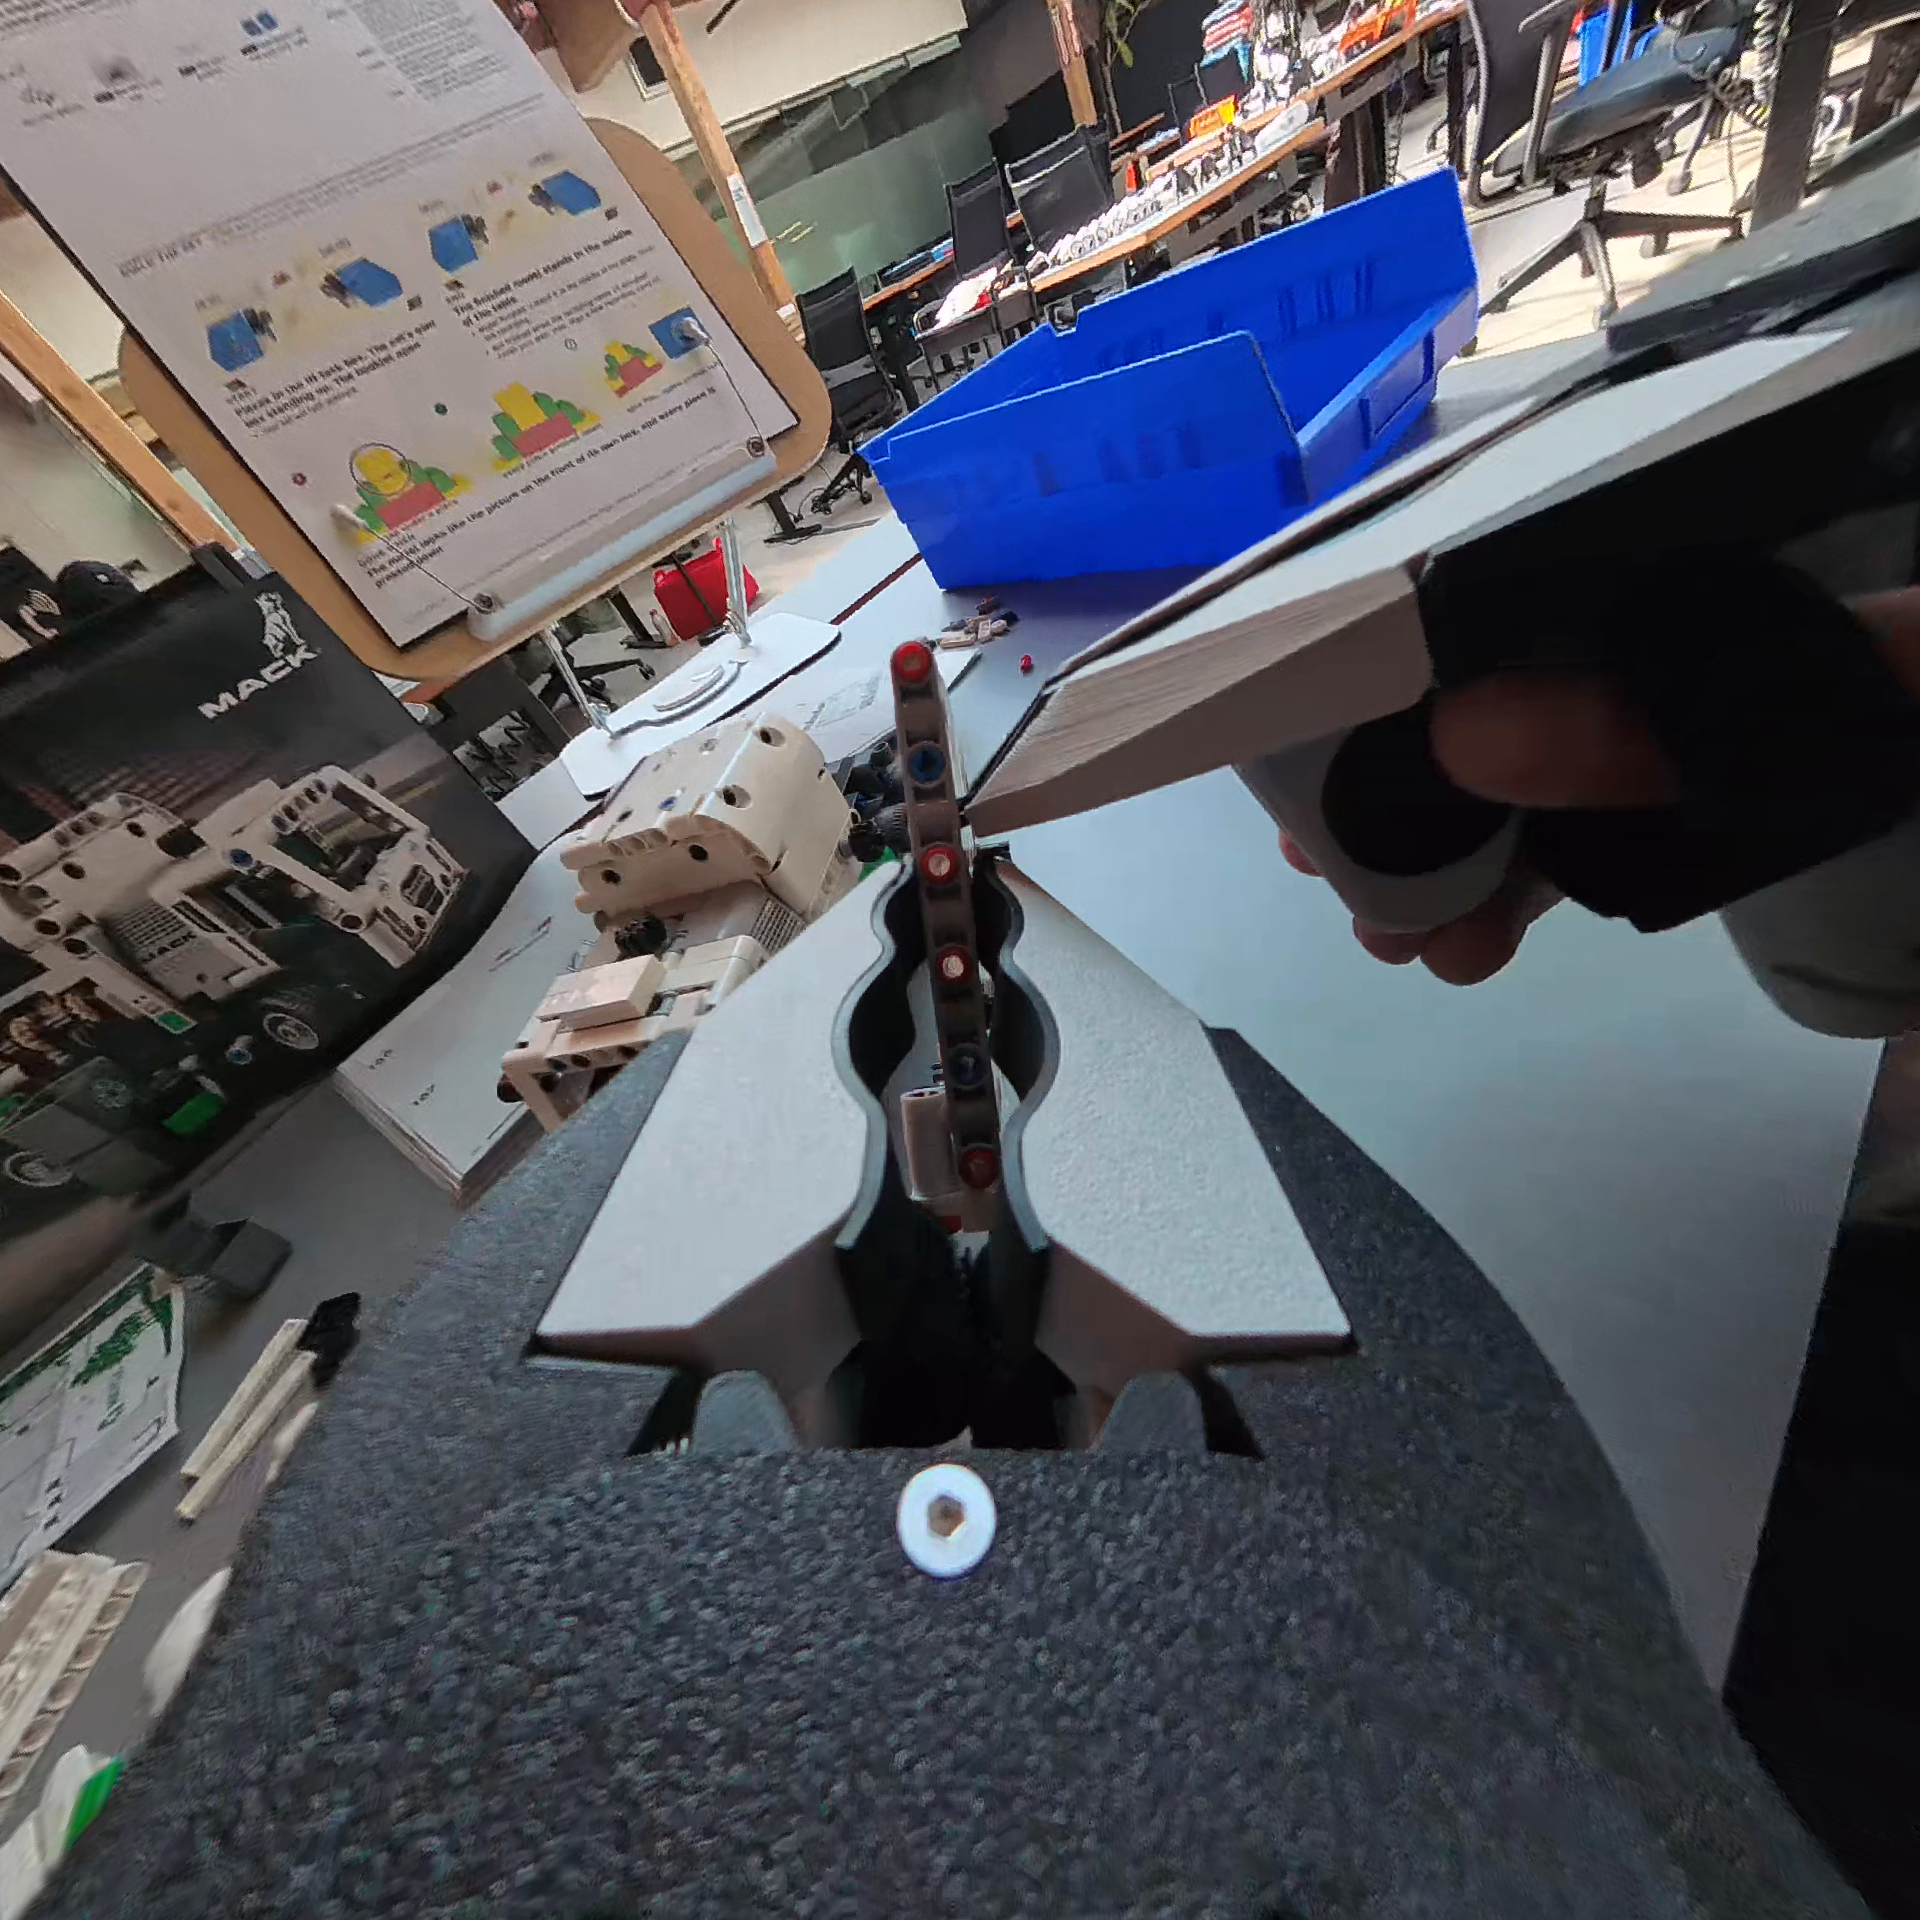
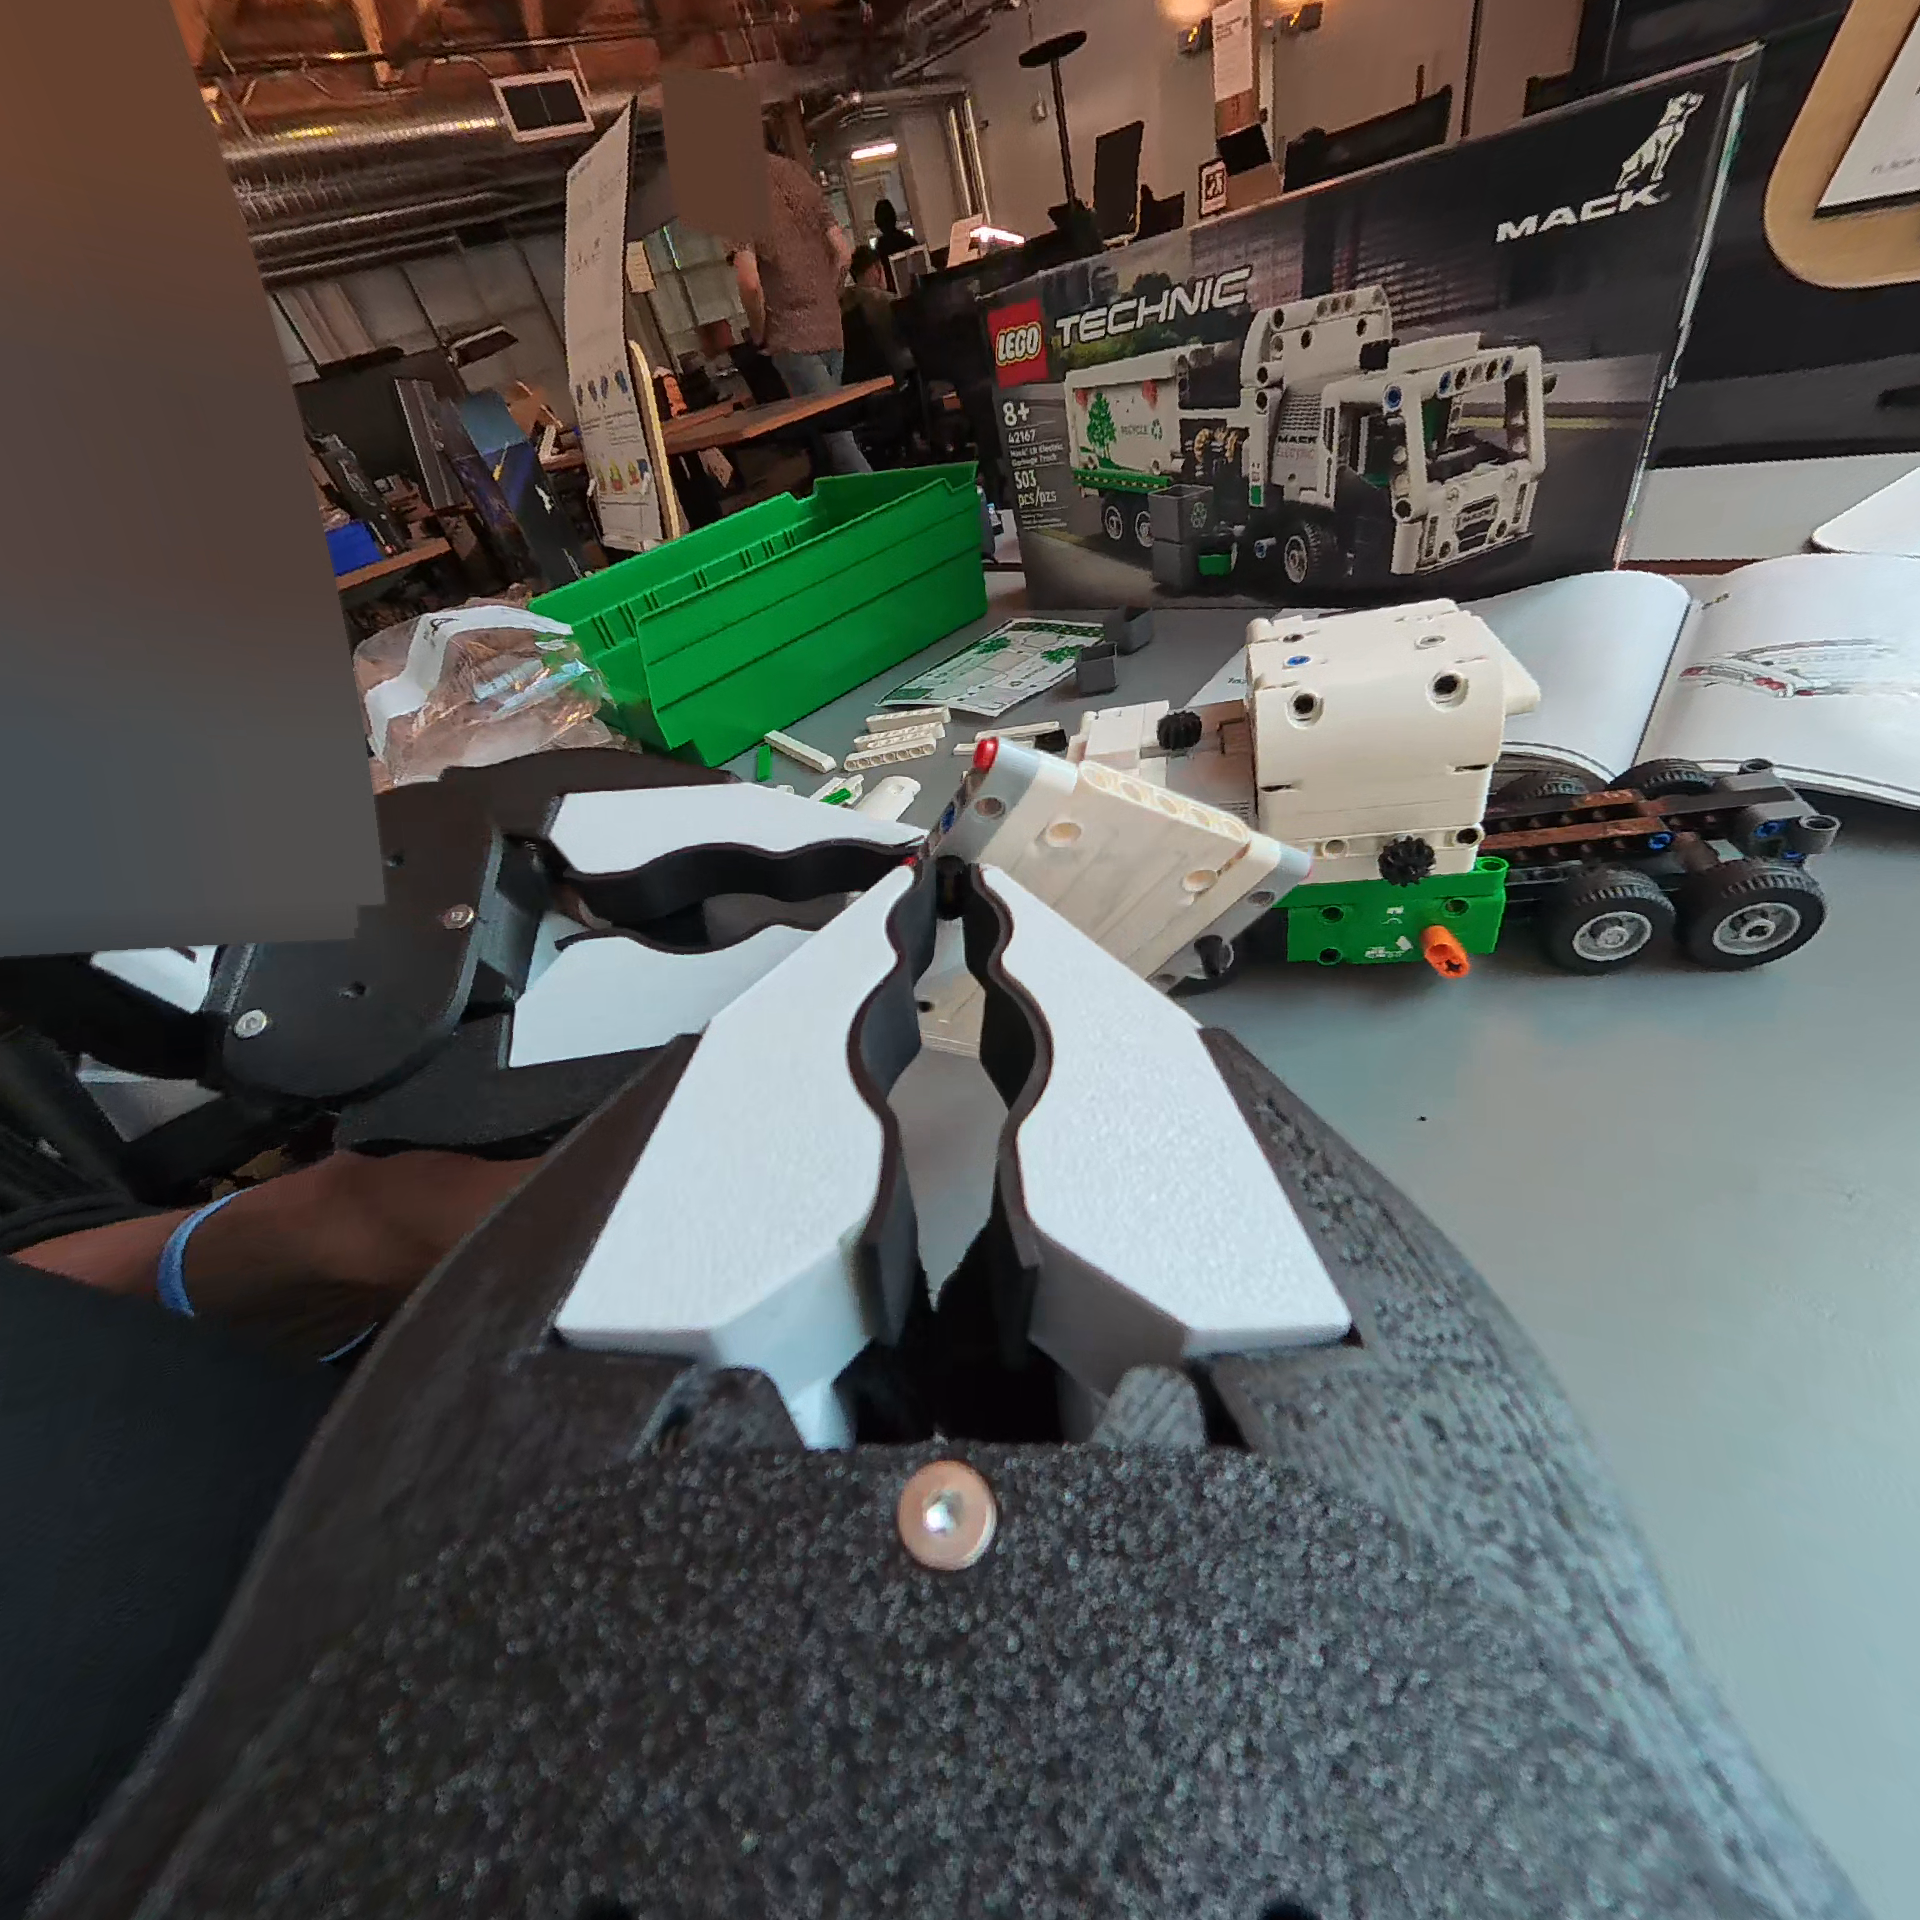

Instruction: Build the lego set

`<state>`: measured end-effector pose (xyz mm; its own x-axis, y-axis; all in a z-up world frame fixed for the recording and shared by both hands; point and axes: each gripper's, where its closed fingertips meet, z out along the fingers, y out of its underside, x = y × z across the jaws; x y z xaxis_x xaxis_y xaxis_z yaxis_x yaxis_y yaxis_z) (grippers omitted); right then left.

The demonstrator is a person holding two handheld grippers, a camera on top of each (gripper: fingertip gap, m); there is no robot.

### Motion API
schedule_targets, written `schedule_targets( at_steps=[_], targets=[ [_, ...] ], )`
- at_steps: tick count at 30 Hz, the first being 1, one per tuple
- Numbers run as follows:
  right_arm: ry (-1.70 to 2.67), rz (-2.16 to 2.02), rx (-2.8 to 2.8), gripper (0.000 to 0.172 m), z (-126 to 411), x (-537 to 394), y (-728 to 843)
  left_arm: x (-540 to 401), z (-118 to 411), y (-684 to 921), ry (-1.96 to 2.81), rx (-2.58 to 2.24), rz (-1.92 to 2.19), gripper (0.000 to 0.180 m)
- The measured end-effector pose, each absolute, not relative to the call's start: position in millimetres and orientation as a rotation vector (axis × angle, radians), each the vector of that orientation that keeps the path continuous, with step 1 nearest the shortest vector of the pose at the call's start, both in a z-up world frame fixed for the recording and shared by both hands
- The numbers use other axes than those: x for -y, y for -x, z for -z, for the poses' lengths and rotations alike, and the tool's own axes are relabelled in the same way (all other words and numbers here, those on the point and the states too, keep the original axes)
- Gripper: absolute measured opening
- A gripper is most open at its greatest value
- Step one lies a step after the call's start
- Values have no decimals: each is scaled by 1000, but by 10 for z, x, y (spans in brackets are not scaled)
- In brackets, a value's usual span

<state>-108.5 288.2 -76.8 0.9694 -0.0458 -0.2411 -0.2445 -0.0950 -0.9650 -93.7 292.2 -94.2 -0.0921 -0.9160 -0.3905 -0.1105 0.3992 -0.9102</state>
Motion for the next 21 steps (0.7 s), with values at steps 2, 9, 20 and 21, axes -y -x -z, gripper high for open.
schedule_targets(
  at_steps=[2,9,20,21],
  targets=[
    [1655,-180,-233,3,777,-2884,1080,-2920,958,937,971,-1512,881,6],
    [1609,-173,-231,3,786,-2882,1064,-2857,986,933,1082,-1511,1052,7],
    [1566,-194,-225,3,768,-2875,1070,-2859,951,920,1038,-1484,988,6],
    [1569,-214,-236,3,770,-2875,1072,-2868,949,920,1016,-1486,946,7]
  ],
)
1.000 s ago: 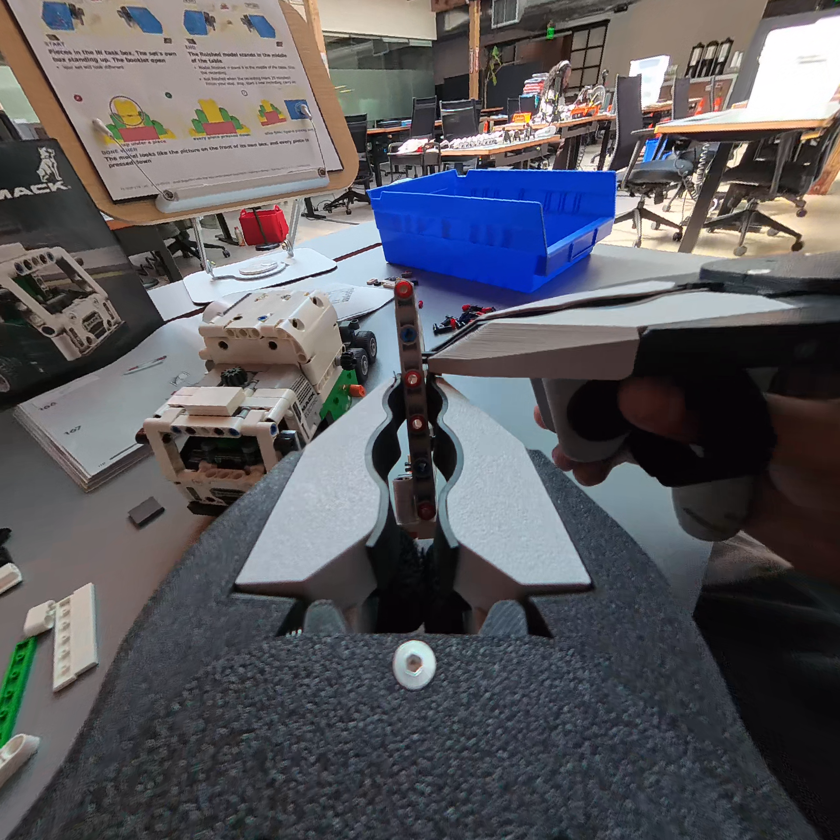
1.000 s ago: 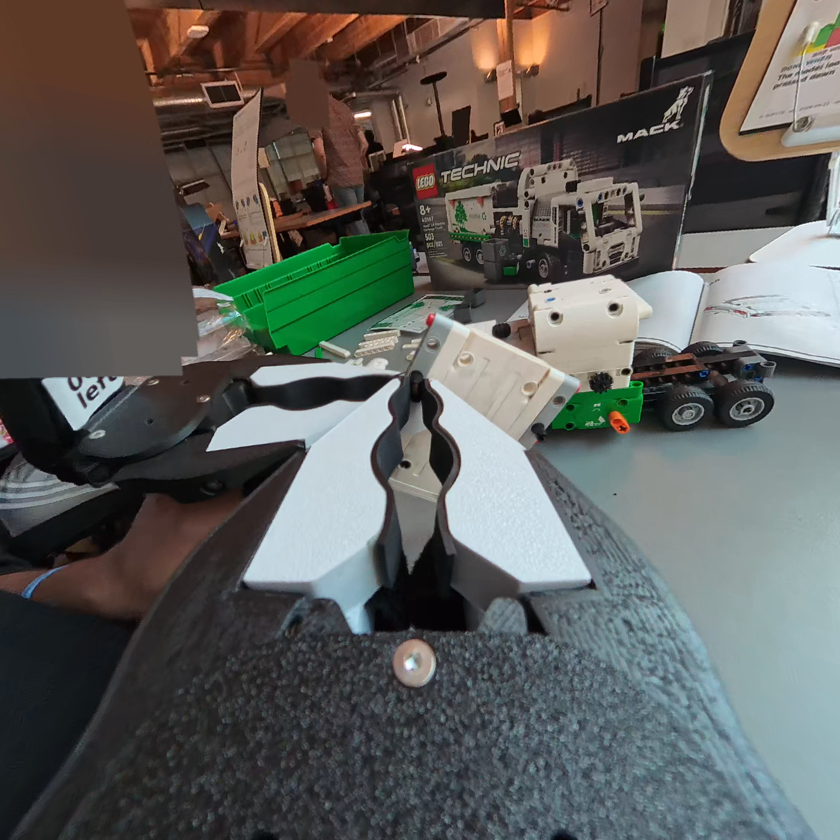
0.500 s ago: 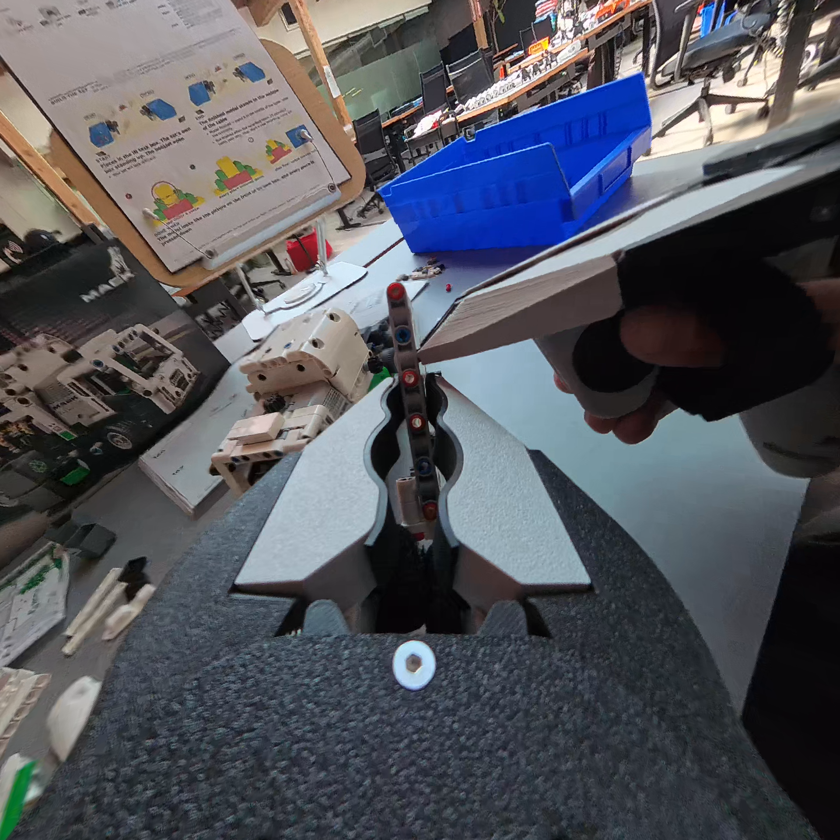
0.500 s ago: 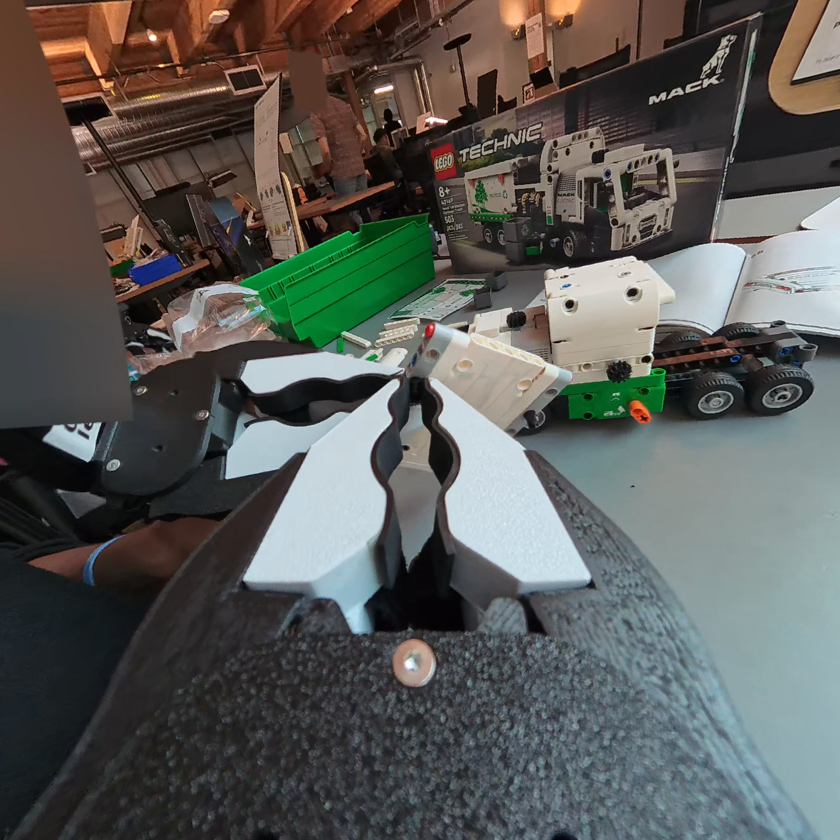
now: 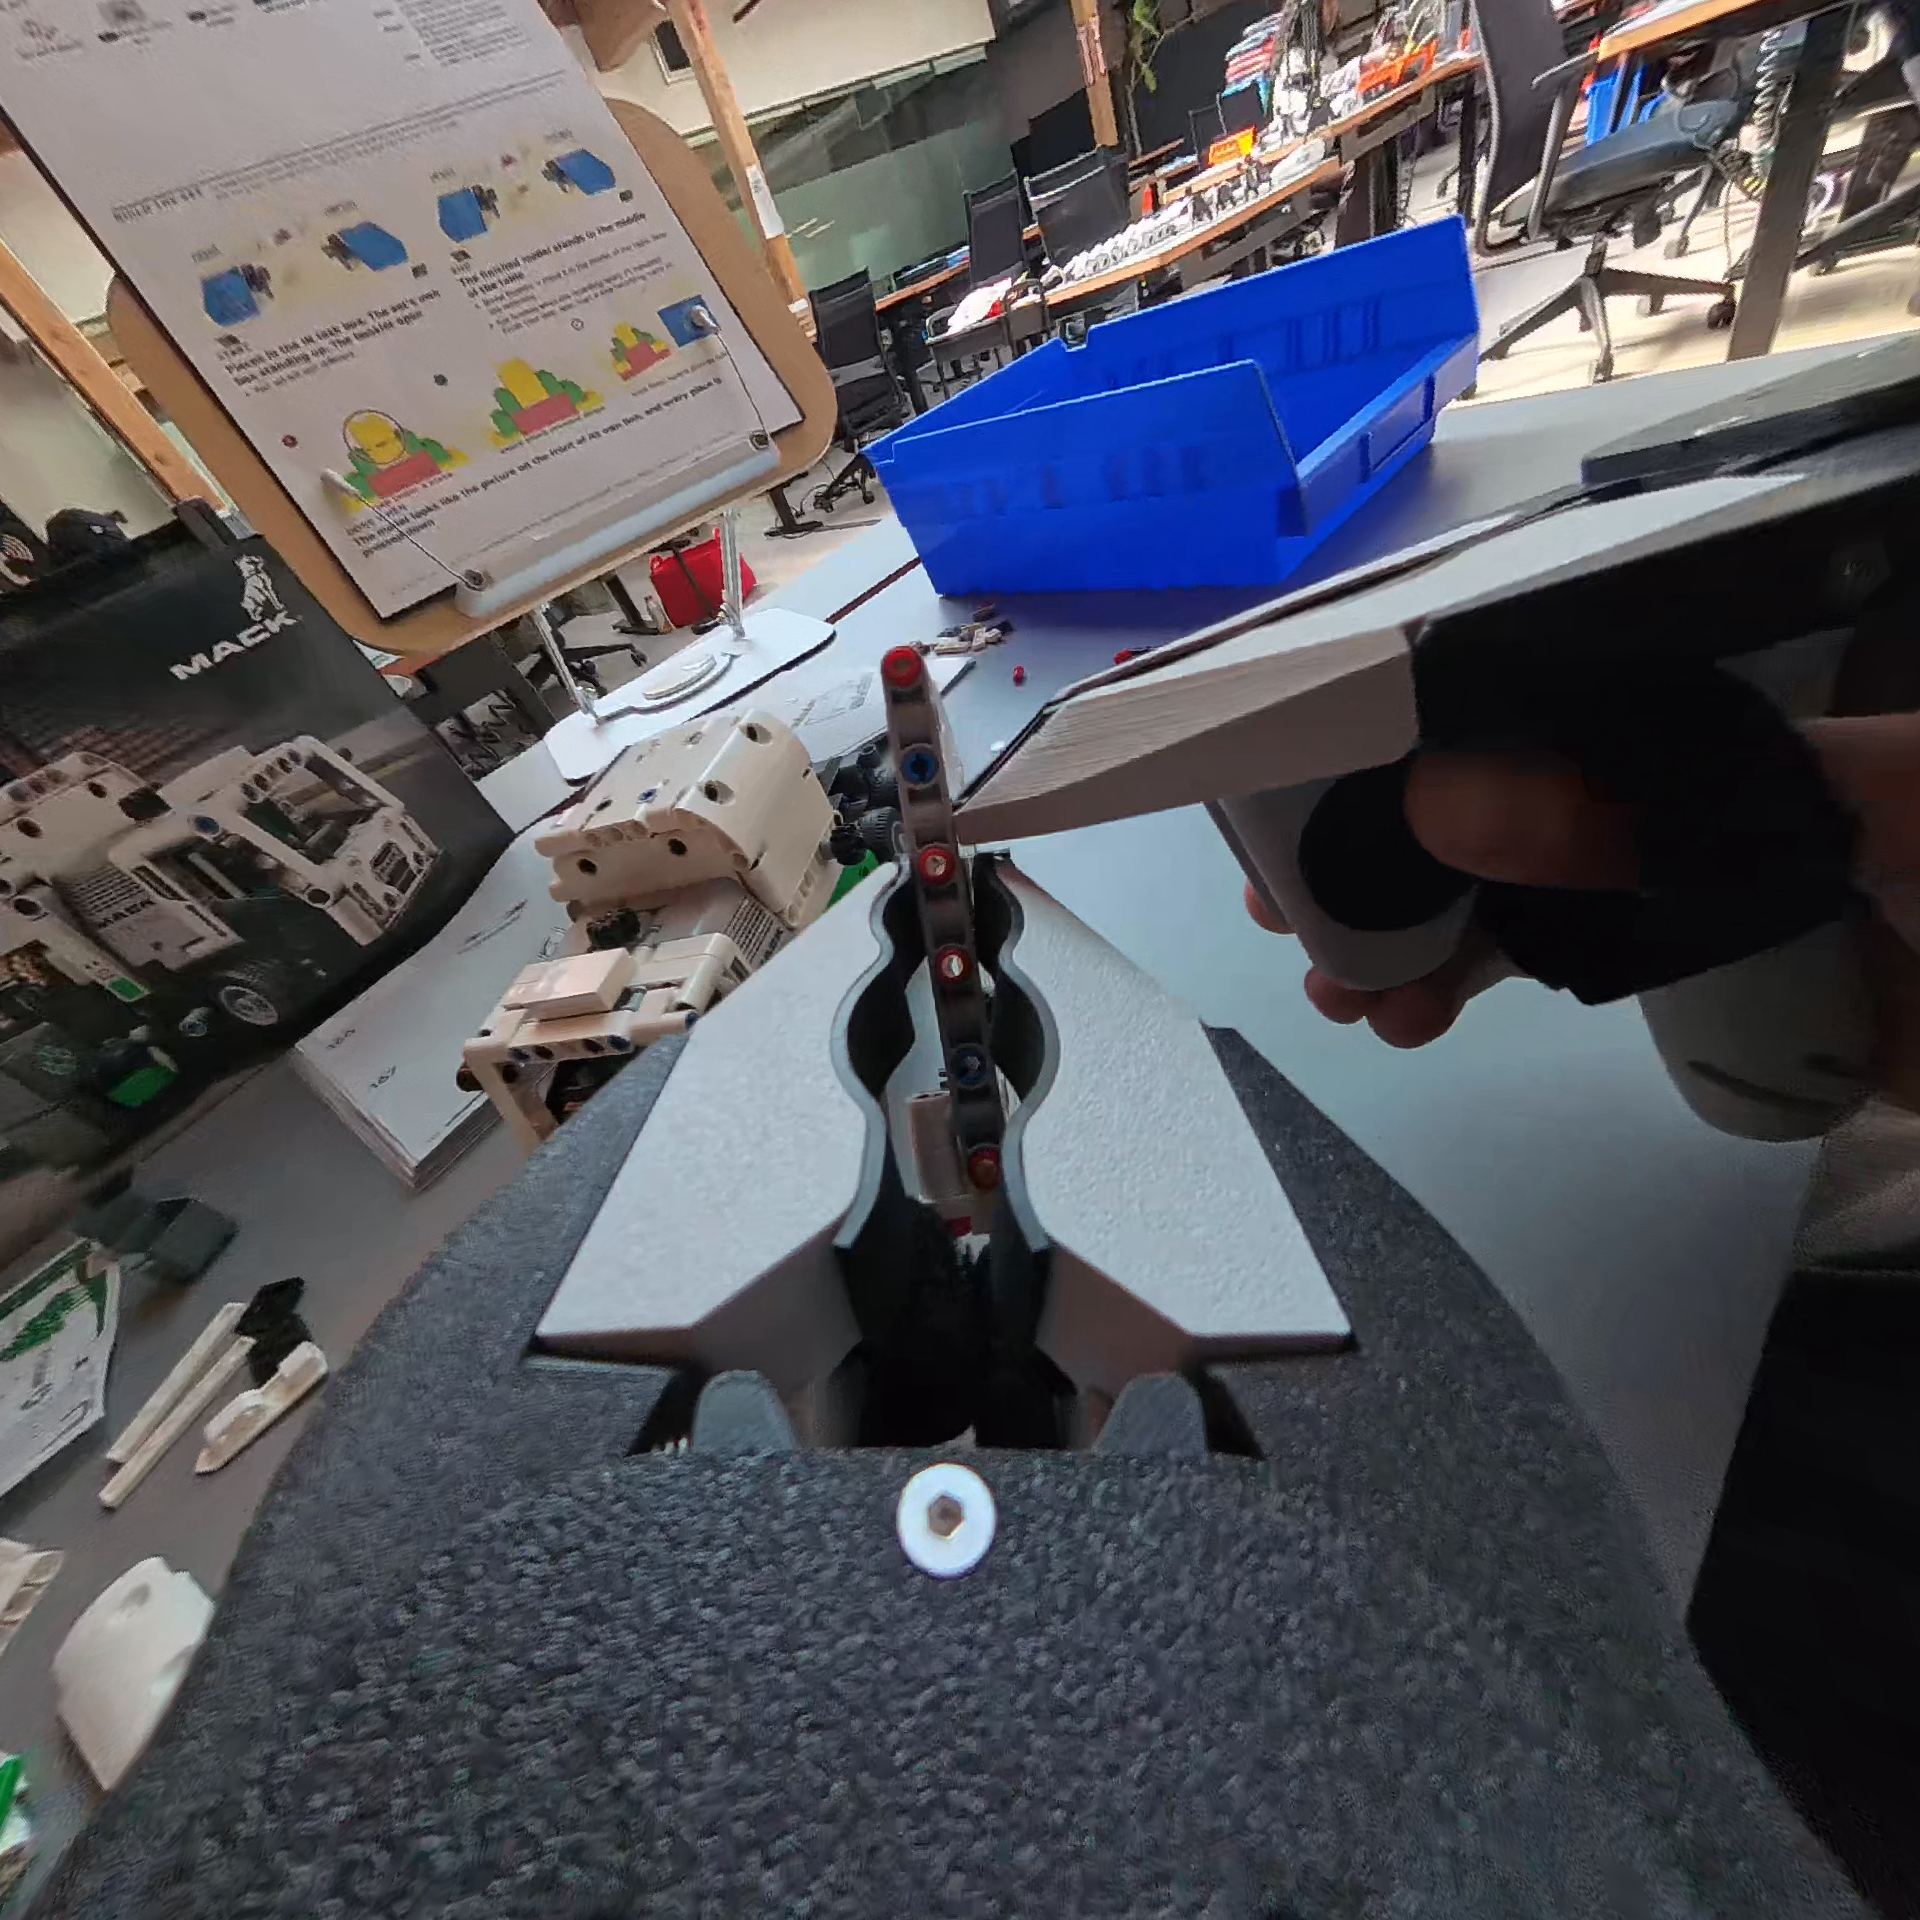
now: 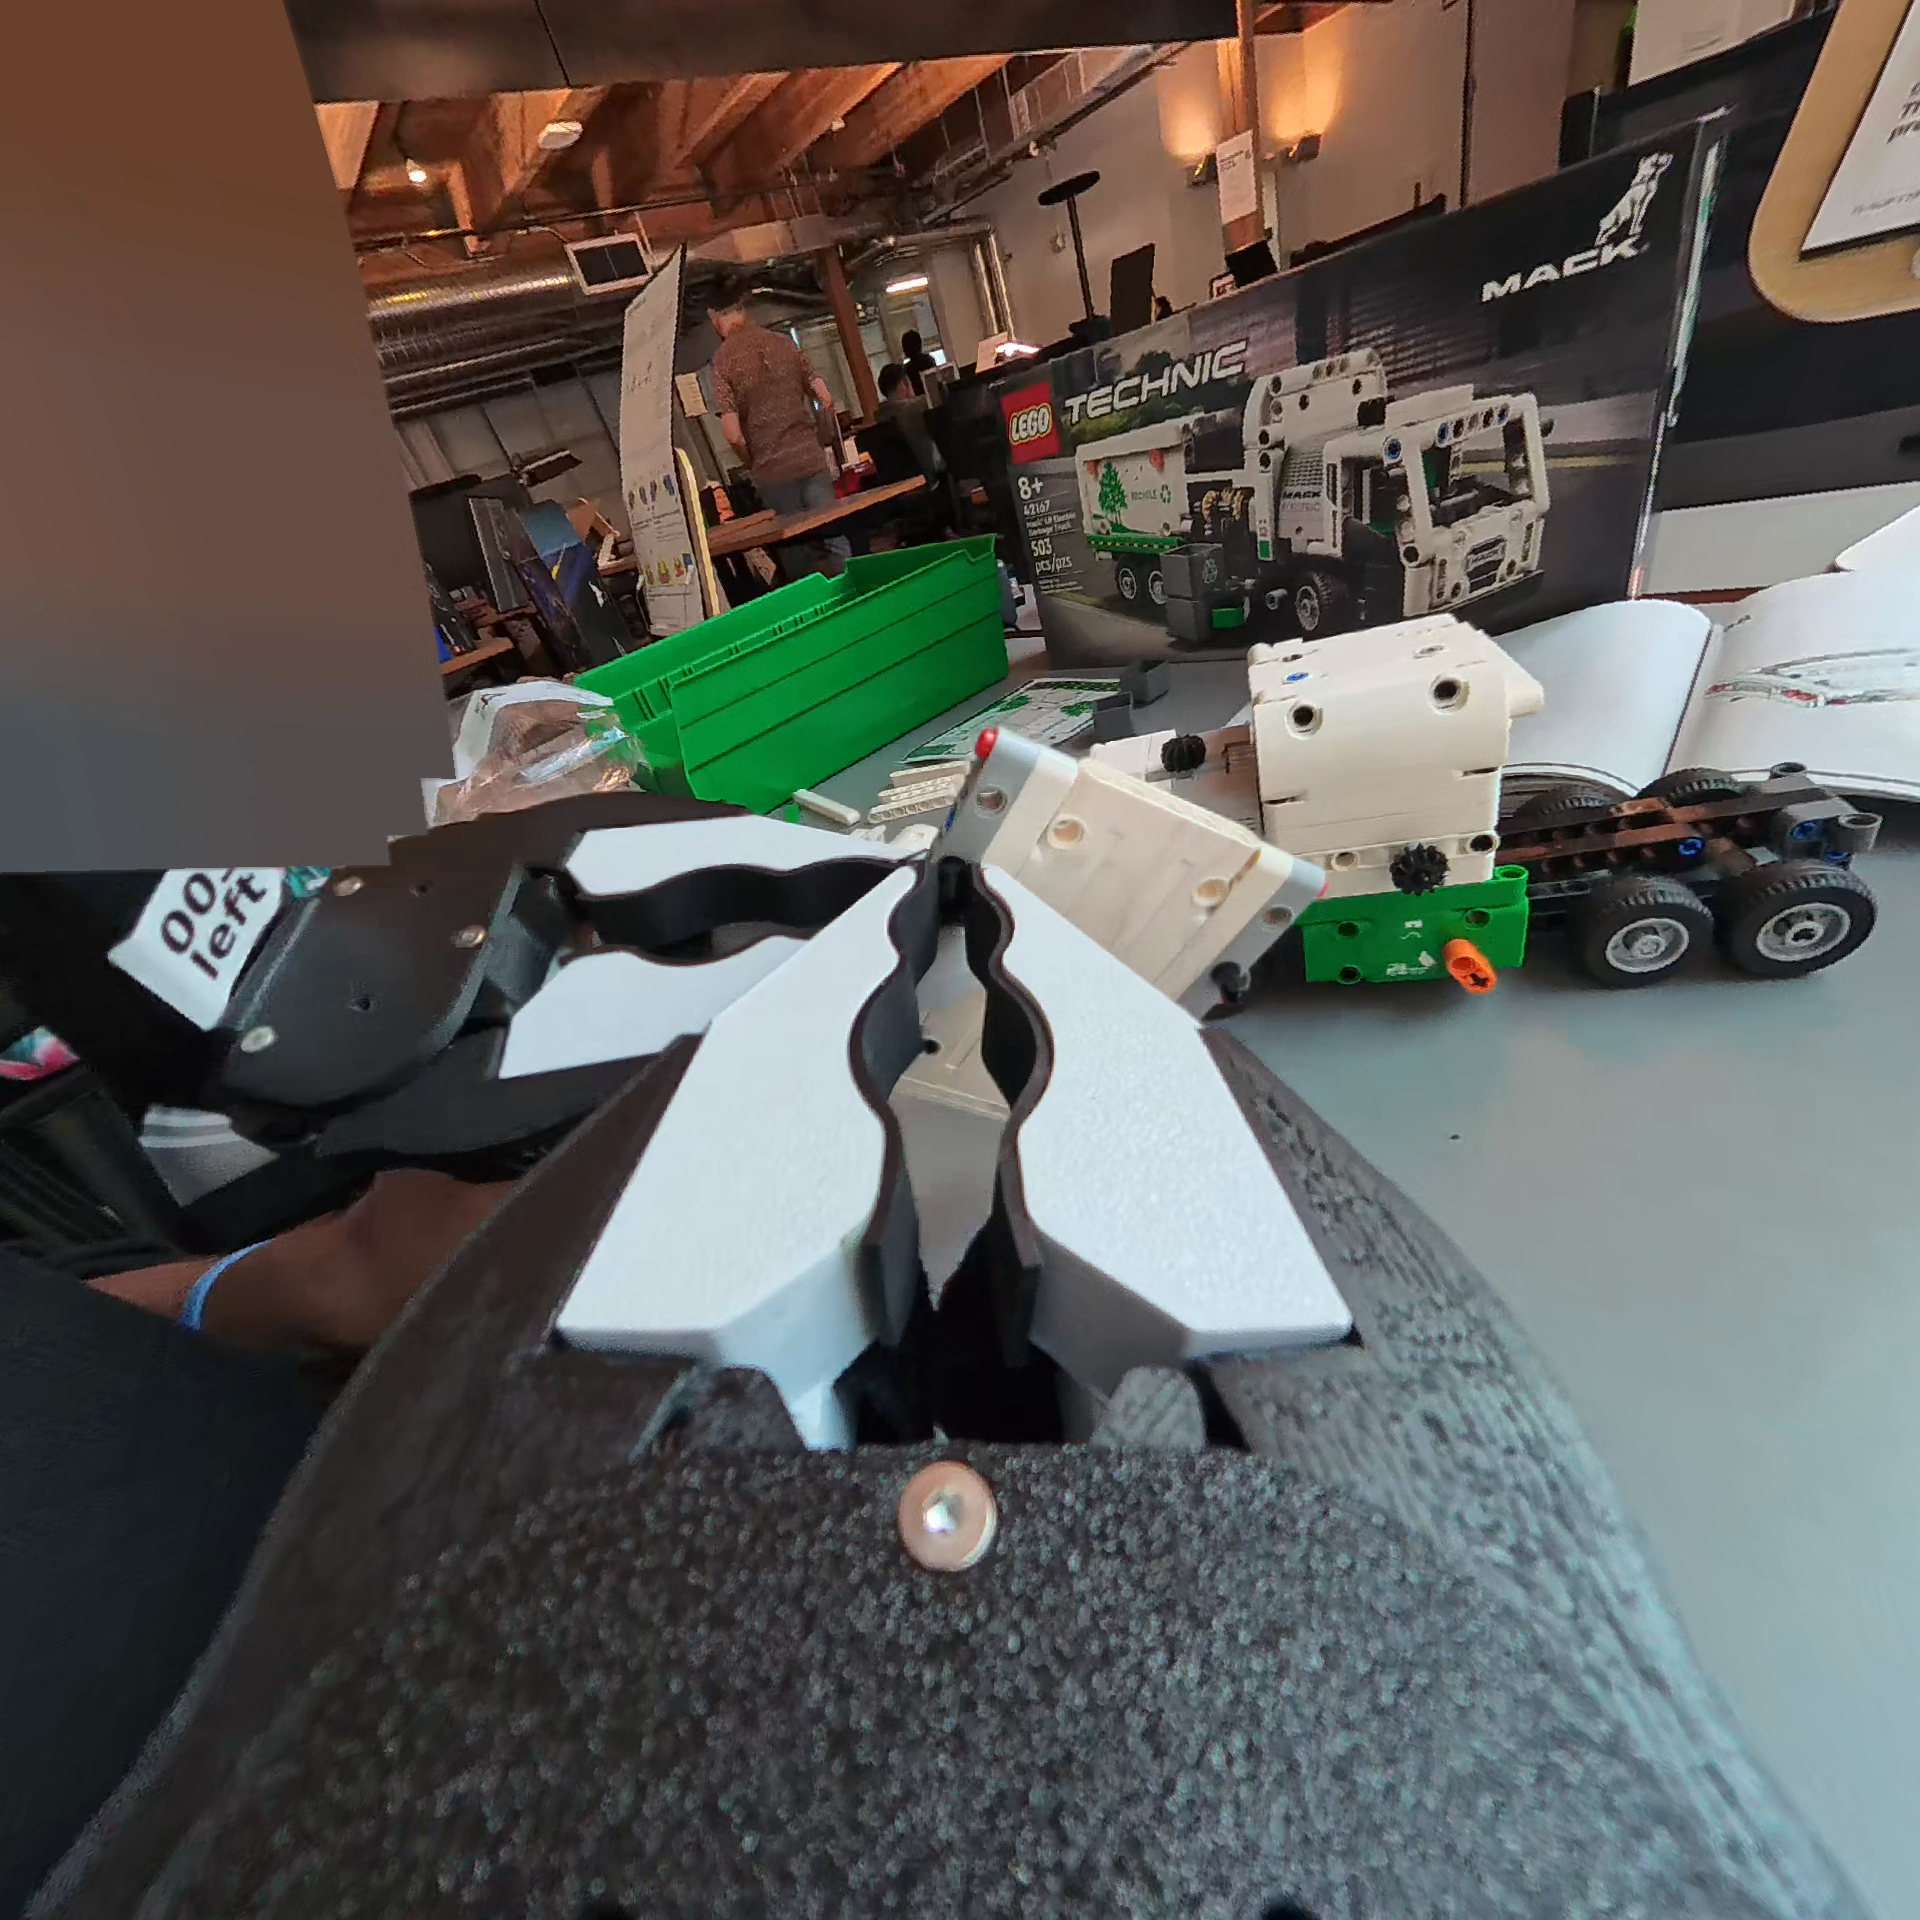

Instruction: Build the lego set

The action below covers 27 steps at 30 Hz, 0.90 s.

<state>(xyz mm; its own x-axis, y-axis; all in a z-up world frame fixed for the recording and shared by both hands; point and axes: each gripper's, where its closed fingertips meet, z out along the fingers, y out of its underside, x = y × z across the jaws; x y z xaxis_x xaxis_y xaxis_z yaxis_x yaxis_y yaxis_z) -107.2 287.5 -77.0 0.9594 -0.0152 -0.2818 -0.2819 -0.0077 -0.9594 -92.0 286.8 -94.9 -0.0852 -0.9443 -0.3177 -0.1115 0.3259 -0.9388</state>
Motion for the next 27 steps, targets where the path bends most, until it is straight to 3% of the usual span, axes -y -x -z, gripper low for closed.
schedule_targets(
  at_steps=[6,14,15,17,18,20,23,27],
  targets=[
    [1628,-146,-193,4,770,-2899,1046,-2853,959,885,1124,-1479,1196,6],
    [1629,-157,-40,27,569,-2710,957,-2818,896,930,1140,-1482,1404,6],
    [1644,-131,33,33,528,-2671,957,-2773,907,941,1126,-1520,1426,6],
    [1698,-48,228,65,505,-2618,969,-2670,913,984,1062,-1606,1446,7],
    [1762,-13,362,69,566,-2590,1012,-2596,908,1025,998,-1661,1441,7],
    [1885,-20,608,68,722,-2510,1135,-2479,935,1096,883,-1773,1368,7],
    [1958,-37,860,46,841,-2448,1263,-2427,1003,1139,772,-1864,1185,6],
    [2049,91,1049,33,1010,-2445,1212,-2468,1085,1148,707,-1901,969,7]
  ],
)
